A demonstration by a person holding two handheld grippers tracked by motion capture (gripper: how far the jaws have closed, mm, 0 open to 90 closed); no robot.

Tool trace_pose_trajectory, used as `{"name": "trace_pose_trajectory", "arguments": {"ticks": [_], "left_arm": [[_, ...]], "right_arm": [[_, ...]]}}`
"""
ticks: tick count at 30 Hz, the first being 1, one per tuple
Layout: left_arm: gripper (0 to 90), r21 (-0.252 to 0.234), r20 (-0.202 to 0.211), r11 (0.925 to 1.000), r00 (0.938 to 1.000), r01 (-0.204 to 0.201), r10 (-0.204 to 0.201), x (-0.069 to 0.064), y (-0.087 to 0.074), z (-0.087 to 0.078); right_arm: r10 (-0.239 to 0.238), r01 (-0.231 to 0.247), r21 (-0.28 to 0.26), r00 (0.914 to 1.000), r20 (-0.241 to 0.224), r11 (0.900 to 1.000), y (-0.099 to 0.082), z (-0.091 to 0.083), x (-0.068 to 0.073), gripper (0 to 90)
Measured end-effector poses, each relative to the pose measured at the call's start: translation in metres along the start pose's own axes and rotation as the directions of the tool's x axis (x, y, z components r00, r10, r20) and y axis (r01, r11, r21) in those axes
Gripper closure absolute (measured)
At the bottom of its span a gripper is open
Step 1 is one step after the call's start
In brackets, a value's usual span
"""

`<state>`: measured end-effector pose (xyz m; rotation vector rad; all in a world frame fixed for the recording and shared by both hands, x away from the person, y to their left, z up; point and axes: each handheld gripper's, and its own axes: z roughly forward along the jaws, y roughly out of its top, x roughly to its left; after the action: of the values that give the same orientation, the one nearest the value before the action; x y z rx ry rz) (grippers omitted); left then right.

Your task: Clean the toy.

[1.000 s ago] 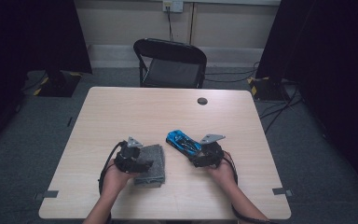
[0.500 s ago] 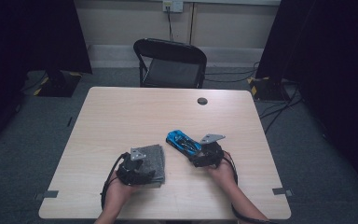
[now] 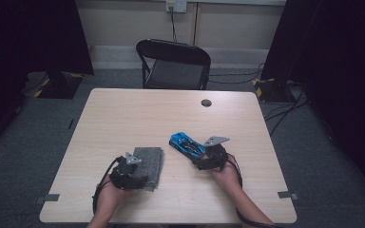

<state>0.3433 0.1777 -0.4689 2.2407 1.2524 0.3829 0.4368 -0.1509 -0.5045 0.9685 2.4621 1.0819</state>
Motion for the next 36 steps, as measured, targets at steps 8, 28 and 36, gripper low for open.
{"name": "trace_pose_trajectory", "arguments": {"ticks": [8, 28, 36], "left_arm": [[37.0, -0.097, -0.049, 0.993, 0.9962, 0.067, -0.072, 0.017, 0.002, -0.013], [55.5, -0.101, -0.014, 0.9871, 0.9918, 0.125, -0.127, 0.012, -0.006, 0.016], [69.8, -0.081, -0.002, 0.991, 0.9943, 0.106, -0.107, 0.009, -0.002, 0.016]], "right_arm": [[0.0, 0.0, 0.0, 1.0, 0.0, 1.0, 0.0, 0.0, 0.0, 20.7], [-0.001, 0.001, 0.001, 1.0, 0.0, 1.0, 0.0, 0.0, 0.0, 20.7], [-0.002, 0.002, 0.002, 1.0, 0.001, 1.0, 0.0, 0.0, 0.0, 20.6]]}}
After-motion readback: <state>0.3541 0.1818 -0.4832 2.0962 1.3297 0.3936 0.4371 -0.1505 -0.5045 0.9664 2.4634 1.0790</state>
